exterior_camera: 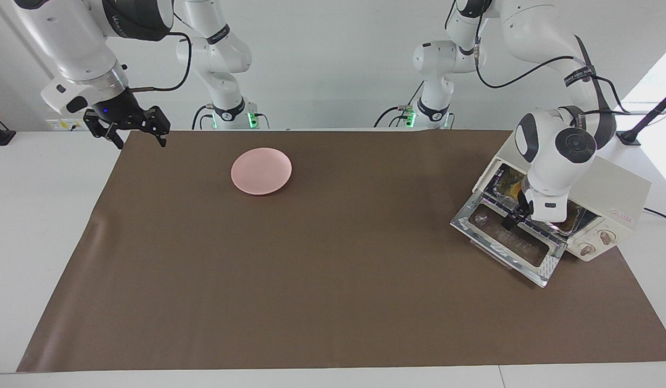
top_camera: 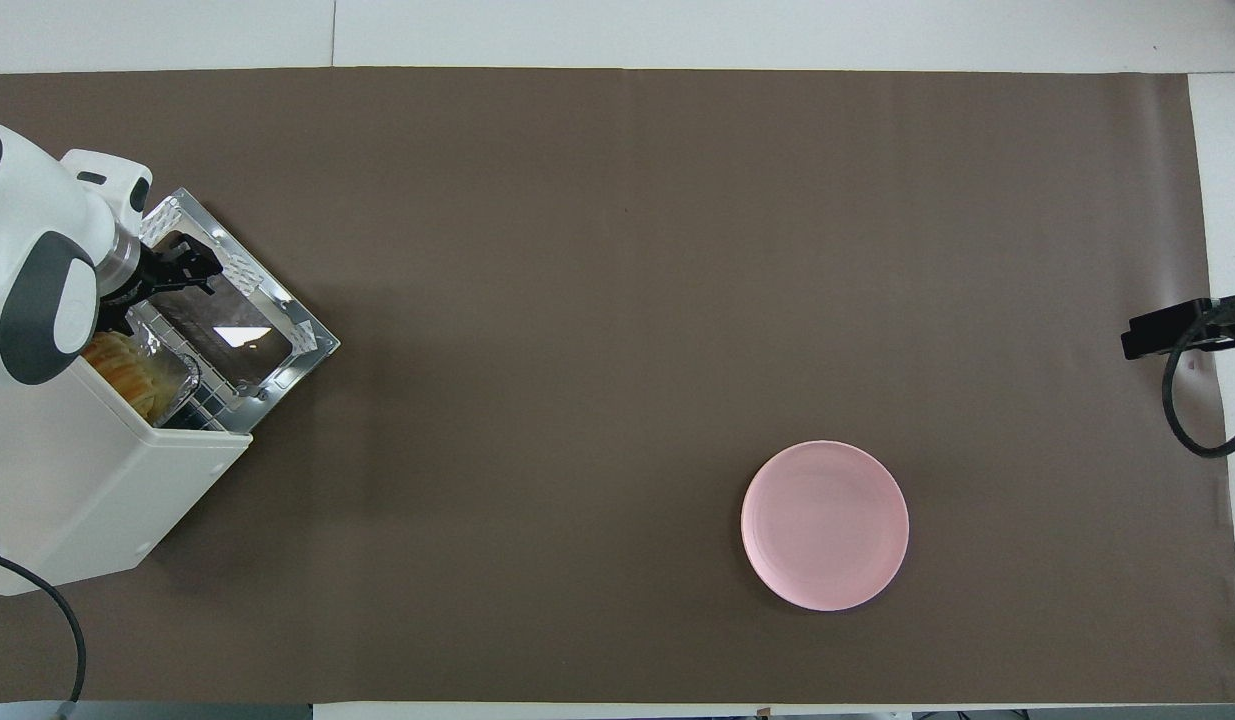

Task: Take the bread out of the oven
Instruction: 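Reach the left gripper into the oven and grasp the foil tray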

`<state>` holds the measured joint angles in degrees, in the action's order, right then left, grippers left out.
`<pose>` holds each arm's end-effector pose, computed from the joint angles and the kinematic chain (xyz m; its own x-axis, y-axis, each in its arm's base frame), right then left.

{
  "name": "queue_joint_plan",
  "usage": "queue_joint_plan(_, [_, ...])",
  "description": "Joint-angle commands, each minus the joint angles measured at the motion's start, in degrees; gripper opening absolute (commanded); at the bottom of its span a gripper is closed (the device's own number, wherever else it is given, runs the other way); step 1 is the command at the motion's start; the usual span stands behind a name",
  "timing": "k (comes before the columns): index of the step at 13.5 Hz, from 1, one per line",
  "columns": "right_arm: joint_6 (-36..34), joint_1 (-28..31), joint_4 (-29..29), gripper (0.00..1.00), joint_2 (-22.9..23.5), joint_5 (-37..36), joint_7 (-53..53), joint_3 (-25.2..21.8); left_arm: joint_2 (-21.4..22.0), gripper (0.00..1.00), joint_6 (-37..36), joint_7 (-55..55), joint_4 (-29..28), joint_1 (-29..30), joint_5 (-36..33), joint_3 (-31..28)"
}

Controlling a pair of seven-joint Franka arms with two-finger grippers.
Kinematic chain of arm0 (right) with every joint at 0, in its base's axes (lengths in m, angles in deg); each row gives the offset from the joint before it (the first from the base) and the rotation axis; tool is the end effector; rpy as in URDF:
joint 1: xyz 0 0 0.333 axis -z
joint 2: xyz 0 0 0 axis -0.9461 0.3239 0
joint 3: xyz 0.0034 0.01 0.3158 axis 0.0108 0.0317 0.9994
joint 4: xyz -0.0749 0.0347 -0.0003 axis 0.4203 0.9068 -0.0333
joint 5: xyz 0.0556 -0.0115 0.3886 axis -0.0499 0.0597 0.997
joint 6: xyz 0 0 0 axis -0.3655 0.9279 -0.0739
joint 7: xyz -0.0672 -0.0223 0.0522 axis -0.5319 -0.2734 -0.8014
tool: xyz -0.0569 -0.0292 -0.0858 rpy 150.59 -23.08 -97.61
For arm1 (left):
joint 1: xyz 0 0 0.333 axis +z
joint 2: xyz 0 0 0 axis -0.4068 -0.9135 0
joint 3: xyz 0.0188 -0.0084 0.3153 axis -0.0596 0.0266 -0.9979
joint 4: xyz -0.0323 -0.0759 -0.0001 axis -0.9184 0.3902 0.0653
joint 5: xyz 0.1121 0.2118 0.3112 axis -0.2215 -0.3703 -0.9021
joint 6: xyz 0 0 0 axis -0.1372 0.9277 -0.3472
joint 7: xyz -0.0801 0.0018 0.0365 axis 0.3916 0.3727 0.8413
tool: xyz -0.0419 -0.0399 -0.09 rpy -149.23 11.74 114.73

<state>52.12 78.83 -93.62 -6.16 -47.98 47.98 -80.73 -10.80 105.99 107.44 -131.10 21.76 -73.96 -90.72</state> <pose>0.5271 -0.0427 0.6033 0.9961 0.0651 -0.0593 0.0666 -0.9975 0.0245 0.6136 0.0047 0.3843 0.8746 0.4830 0.0425 0.4815 -0.8549 -0.1931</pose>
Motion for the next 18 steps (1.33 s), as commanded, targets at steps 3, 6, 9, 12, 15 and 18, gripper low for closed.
queue_joint_plan(3, [-0.49,0.53,-0.81,1.0,-0.77,-0.13,-0.88,0.48,1.27,0.61,4.5,2.67,-4.65,0.57,-1.15,0.29])
queue_joint_plan(6, [-0.49,0.53,-0.81,1.0,-0.85,-0.13,-0.88,0.48,1.27,0.0,5.2,2.15,-5.36,0.57,-1.24,0.29])
queue_joint_plan(9, [-0.49,0.53,-0.81,1.0,-0.77,-0.13,-0.88,0.48,0.05,0.0,5.2,1.09,-3.09,-0.39,-1.76,0.47])
queue_joint_plan(12, [-0.49,0.53,-0.81,1.0,-0.77,-0.13,-0.88,0.48,-2.59,0.0,5.29,0.56,3.4,-5.29,-0.46,0.82])
queue_joint_plan(15, [-0.49,0.53,-0.81,1.0,-0.77,-0.13,-0.88,0.48,-8.9,0.0,2.49,0.04,13.94,-11.53,1.4,1.43])
queue_joint_plan(18, [-0.49,0.53,-0.81,1.0,-0.77,-0.13,-0.88,0.48,-15.07,0.0,-0.77,-2.52,22.93,-20.23,2.54,2.4])
